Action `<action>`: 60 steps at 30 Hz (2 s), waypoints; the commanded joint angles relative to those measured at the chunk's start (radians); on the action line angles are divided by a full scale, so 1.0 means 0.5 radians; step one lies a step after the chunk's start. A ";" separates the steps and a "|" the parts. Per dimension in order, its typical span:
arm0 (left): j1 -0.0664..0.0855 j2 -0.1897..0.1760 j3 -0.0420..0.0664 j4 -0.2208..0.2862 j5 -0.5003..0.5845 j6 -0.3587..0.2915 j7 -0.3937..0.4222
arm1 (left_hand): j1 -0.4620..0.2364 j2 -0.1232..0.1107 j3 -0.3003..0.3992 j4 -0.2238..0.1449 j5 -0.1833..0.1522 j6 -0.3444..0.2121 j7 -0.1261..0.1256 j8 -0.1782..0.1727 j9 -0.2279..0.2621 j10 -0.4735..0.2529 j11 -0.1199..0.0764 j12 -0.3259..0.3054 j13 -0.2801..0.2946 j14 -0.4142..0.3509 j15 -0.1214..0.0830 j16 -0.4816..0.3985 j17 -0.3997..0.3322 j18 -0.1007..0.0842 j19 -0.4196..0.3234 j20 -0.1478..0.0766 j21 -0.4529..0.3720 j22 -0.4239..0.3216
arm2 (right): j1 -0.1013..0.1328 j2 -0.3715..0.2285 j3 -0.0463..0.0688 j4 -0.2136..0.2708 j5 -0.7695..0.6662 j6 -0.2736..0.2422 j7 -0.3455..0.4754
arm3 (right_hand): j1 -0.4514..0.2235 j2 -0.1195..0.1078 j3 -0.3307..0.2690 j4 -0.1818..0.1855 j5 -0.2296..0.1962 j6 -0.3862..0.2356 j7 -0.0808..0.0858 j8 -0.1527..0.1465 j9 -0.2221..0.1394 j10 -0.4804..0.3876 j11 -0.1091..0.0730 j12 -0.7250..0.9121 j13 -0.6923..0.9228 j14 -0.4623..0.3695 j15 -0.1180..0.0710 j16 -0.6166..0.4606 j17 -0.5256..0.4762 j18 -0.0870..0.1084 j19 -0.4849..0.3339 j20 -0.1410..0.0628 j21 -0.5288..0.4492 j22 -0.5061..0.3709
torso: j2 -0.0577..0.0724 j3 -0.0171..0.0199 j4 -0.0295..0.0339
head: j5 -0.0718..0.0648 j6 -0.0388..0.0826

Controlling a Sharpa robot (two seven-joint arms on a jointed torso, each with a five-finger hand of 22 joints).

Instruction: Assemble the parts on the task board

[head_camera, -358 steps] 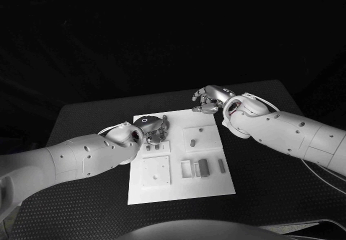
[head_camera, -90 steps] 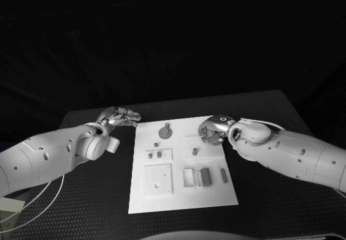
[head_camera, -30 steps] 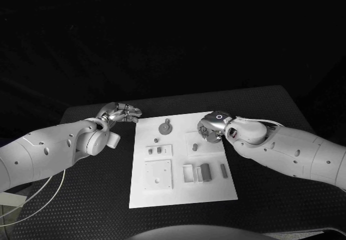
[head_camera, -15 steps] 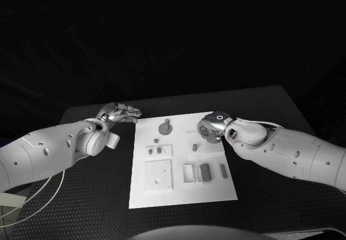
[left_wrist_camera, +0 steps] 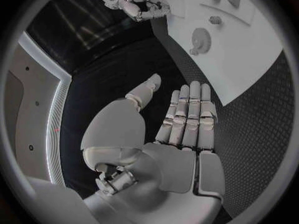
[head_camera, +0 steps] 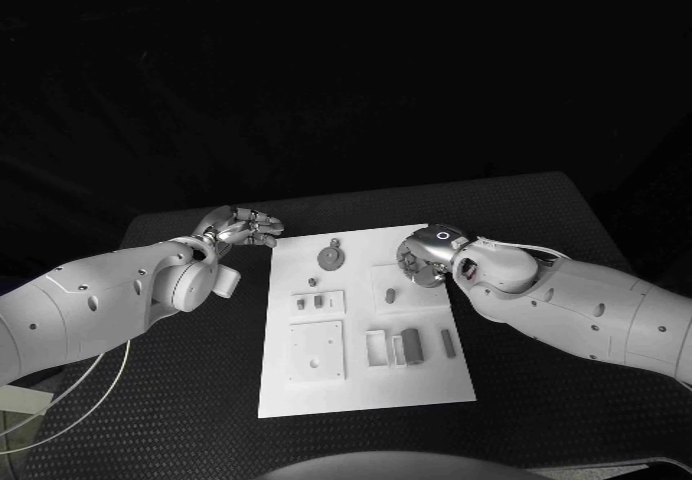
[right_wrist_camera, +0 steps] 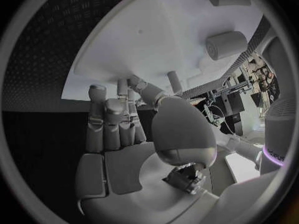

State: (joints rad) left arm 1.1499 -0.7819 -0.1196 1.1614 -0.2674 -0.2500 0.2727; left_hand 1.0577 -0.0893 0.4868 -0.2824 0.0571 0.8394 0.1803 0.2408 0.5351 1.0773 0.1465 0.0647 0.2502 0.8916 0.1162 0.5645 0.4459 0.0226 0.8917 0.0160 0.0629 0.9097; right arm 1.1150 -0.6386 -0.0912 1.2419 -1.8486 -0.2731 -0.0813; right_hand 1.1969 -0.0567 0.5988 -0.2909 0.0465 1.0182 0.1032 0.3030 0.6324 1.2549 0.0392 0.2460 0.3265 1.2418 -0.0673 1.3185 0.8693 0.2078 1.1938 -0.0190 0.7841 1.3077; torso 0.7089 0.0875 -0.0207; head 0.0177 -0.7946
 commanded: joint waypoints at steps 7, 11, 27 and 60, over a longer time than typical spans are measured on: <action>0.003 0.003 0.002 0.000 0.006 0.055 0.022 | -0.051 0.002 -0.054 -0.001 -0.005 -0.022 0.000 0.009 -0.006 -0.007 0.008 0.005 -0.013 0.004 0.005 -0.033 0.025 0.012 0.004 0.007 0.009 -0.016 | -0.014 -0.023 0.012 0.024 0.011 0.078 -0.042 | 0.009 0.003 -0.010 -0.004 0.004 0.027 0.016 0.009 0.026 0.013 -0.002 0.004 0.000 0.010 -0.010 -0.011 -0.004 0.108 0.012 -0.006 0.011 0.036 | 0.000 0.0012 0.000 | 0.002 -0.001; 0.003 0.004 0.002 -0.001 0.006 0.056 0.022 | -0.060 -0.001 -0.069 -0.004 -0.005 -0.025 -0.001 0.010 -0.007 -0.009 0.007 0.005 -0.016 0.003 0.006 -0.041 0.032 0.012 0.002 0.007 0.009 -0.021 | -0.009 -0.027 0.023 0.034 0.016 0.069 -0.044 | 0.010 0.003 -0.010 -0.004 0.004 0.027 0.016 0.008 0.026 0.013 -0.003 0.004 0.000 0.010 -0.010 -0.012 -0.004 0.108 0.012 -0.006 0.011 0.036 | 0.001 -0.0003 0.001 | 0.005 -0.005; 0.003 0.004 0.002 -0.004 0.006 0.081 0.022 | -0.049 0.012 -0.077 -0.006 -0.002 -0.032 0.001 0.010 -0.011 -0.018 0.009 0.004 -0.025 0.002 0.007 -0.058 0.048 0.012 -0.002 0.009 0.009 -0.032 | 0.025 -0.048 0.043 0.088 0.050 0.076 -0.043 | 0.009 0.002 -0.011 -0.004 0.004 0.028 0.016 0.009 0.029 0.017 -0.004 0.001 0.000 0.011 -0.011 -0.014 -0.005 0.108 0.014 -0.008 0.011 0.035 | 0.000 -0.0006 0.000 | 0.007 -0.006; 0.005 0.006 0.002 -0.002 0.005 0.077 0.020 | -0.053 0.013 -0.086 -0.004 -0.003 -0.034 0.001 0.012 -0.014 -0.021 0.010 0.005 -0.030 0.001 0.010 -0.070 0.060 0.012 -0.005 0.011 0.009 -0.039 | 0.077 -0.077 0.080 0.499 0.122 0.152 -0.051 | 0.009 0.001 -0.011 -0.003 0.004 0.030 0.014 0.009 0.034 0.024 -0.006 -0.002 0.000 0.013 -0.014 -0.017 -0.005 0.108 0.017 -0.009 0.011 0.034 | 0.000 -0.0008 0.001 | 0.035 -0.014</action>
State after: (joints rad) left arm 1.1506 -0.7799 -0.1195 1.1580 -0.2674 -0.2209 0.2734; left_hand 1.0327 -0.0880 0.4494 -0.2836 0.0571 0.8306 0.1819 0.2408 0.5295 1.0738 0.1499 0.0647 0.2366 0.8916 0.1161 0.5335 0.4749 0.0226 0.8917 0.0160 0.0628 0.8911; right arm 1.1533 -0.6797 -0.0514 1.4863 -1.8027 -0.2254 -0.1070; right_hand 1.1981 -0.0584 0.5961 -0.2939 0.0462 1.0213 0.1063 0.3076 0.6475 1.2580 0.0355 0.2467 0.3262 1.2504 -0.0660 1.3146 0.8686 0.2080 1.2025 -0.0176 0.7840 1.3074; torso 0.7084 0.0871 -0.0205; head 0.0331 -0.8003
